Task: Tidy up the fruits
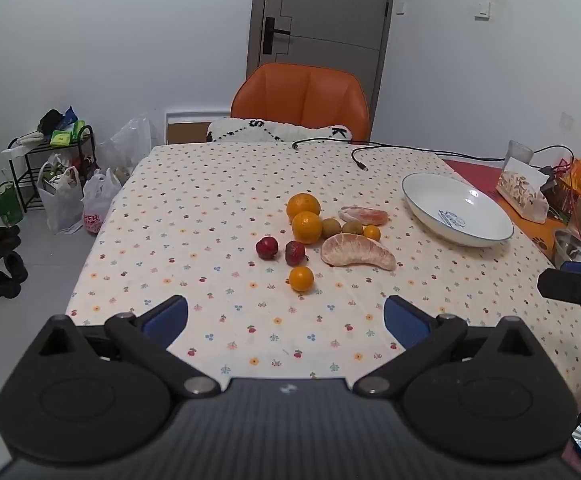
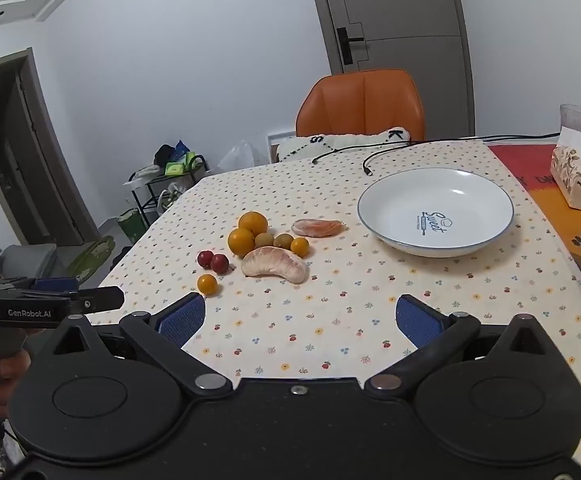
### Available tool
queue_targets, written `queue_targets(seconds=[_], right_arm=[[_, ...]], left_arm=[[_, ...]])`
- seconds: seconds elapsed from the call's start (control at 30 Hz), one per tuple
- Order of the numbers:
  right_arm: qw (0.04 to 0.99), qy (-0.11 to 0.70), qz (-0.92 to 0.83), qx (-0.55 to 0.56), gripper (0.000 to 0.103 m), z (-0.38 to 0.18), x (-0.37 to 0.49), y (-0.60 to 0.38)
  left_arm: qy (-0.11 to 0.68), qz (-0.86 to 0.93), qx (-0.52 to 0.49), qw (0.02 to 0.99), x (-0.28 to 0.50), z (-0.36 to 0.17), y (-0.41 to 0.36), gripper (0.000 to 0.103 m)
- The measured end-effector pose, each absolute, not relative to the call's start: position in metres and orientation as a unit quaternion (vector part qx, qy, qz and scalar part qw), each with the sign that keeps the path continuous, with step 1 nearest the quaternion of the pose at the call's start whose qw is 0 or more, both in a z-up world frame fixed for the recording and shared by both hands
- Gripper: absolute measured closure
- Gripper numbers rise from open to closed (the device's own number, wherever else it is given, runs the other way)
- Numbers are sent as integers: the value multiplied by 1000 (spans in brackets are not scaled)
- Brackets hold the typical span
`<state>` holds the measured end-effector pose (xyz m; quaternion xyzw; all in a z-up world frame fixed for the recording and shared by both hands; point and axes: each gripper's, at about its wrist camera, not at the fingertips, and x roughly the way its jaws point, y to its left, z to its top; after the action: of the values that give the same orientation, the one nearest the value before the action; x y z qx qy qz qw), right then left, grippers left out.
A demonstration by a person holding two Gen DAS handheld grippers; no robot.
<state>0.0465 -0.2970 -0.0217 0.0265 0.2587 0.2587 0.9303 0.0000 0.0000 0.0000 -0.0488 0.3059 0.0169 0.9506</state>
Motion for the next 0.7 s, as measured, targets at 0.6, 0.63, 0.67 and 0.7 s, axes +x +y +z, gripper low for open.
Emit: queue_targets(seconds=[0.6,0.63,0.67,0.7], right_arm=[[926,263,271,27,0,-15,49,-296],[926,263,270,26,0,-15,49,-297],[926,263,270,26,0,-14,48,-297],[926,262,269,26,0,-14,48,-297]], left_arm=[[302,20,-48,952,0,-1,0,0],[301,19,-48,952,0,-1,1,0],[301,19,-49,952,1,-1,2,0],[301,19,-49,952,1,0,2,0]])
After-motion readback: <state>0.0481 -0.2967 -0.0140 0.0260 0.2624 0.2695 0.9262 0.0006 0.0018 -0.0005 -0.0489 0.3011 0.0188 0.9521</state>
